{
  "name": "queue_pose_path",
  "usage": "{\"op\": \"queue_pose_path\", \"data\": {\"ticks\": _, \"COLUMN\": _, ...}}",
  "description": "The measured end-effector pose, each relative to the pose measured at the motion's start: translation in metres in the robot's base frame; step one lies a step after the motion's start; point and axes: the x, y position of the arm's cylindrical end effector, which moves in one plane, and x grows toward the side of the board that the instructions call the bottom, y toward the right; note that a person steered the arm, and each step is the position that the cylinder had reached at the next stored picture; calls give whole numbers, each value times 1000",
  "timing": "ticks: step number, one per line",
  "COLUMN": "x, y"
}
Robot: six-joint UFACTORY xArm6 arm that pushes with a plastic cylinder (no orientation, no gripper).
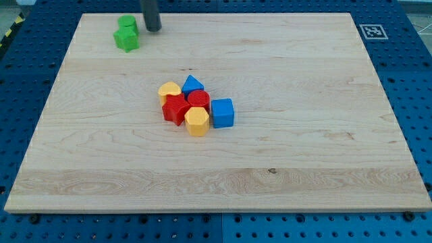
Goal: Move your arm towards group of blocks
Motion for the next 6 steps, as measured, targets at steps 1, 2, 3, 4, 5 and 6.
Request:
{"op": "queue_pose_path", "data": {"ticks": 1, "x": 11, "y": 37}}
{"op": "queue_pose_path", "data": {"ticks": 2, "x": 43, "y": 70}}
{"op": "queue_pose_path", "data": {"ticks": 3, "x": 82, "y": 89}}
{"op": "queue_pose_path", "data": {"ticks": 4, "x": 124, "y": 100}}
{"op": "queue_pose_path", "data": {"ticks": 5, "x": 157, "y": 102}}
{"op": "queue_pose_path", "data": {"ticks": 6, "x": 178, "y": 101}}
